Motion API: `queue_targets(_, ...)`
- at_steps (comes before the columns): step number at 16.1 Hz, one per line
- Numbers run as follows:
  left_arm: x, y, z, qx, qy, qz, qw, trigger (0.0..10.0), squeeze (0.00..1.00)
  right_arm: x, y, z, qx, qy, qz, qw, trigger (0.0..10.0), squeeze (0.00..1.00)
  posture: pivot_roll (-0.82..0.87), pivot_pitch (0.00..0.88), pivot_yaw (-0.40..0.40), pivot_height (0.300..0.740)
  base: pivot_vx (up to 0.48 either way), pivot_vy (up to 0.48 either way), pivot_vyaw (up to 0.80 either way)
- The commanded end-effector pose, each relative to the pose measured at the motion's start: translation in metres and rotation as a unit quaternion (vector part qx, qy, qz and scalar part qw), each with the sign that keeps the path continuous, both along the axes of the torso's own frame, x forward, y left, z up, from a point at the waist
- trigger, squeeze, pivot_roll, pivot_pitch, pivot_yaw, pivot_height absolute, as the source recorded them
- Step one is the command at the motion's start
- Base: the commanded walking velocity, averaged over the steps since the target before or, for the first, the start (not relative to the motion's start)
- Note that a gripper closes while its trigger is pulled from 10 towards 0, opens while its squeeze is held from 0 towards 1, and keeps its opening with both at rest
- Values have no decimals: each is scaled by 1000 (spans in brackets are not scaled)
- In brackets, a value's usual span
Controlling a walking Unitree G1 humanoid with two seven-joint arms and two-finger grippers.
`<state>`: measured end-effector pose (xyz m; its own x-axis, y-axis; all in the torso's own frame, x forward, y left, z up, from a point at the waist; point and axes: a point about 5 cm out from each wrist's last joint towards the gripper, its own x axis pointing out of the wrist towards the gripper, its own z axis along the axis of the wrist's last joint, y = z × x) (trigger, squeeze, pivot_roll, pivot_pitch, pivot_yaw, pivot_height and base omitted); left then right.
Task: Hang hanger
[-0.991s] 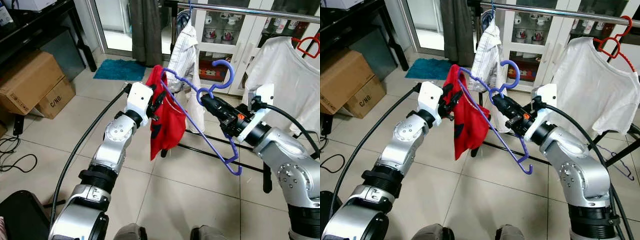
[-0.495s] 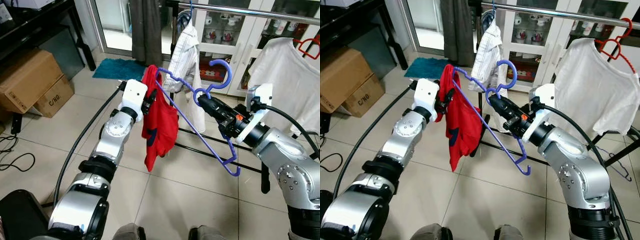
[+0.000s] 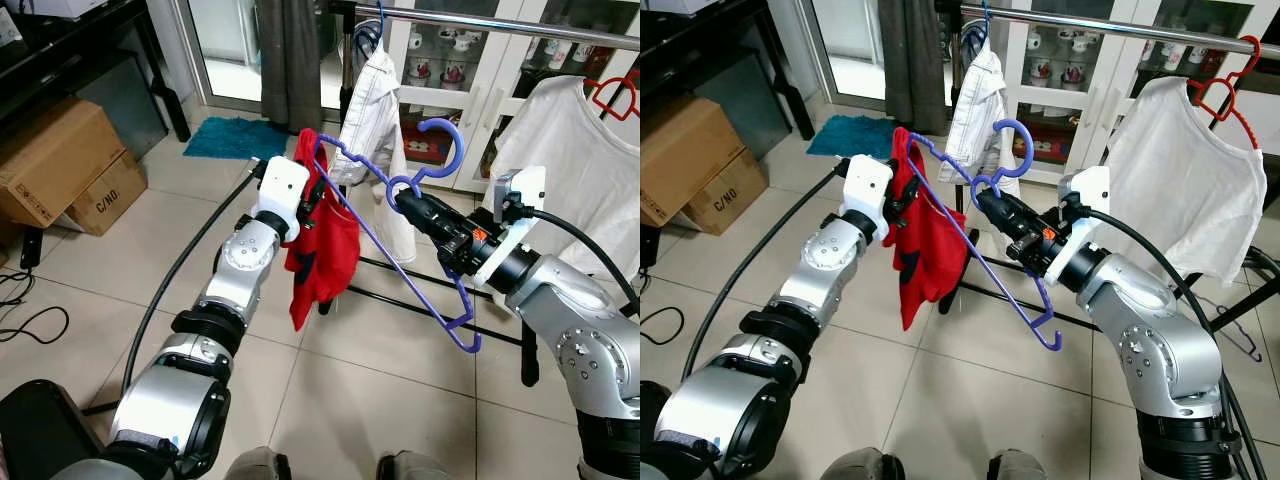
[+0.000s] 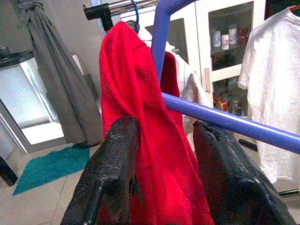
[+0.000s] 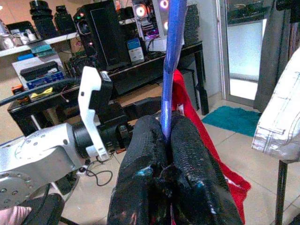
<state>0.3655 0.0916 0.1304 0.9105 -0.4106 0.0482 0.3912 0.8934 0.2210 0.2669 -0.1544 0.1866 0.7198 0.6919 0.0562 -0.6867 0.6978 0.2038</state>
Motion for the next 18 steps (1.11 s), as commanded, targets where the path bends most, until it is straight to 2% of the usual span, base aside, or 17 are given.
queue_targets(1,4,-3,7,7,-12,-3,1000,0,0,-1,2,13,9,-22,15,1000,0,0,-195,0,53,740,0,0,0)
queue_targets(9,10,24,4,37,-4,65,997,0,0,-2,2,15,28,-18,27,999,0,0,-192,0,49,740,0,0,0)
queue_targets(16,10,21,8,41,-22,53,998,0,0,-1,0,15,29,-13,23,999,0,0,-191,0,50,740,0,0,0)
queue_targets(18,11,19,14,57,-40,37,997,0,0,-1,-1,7,-12,0,16,1000,0,0,-194,0,52,740,0,0,0)
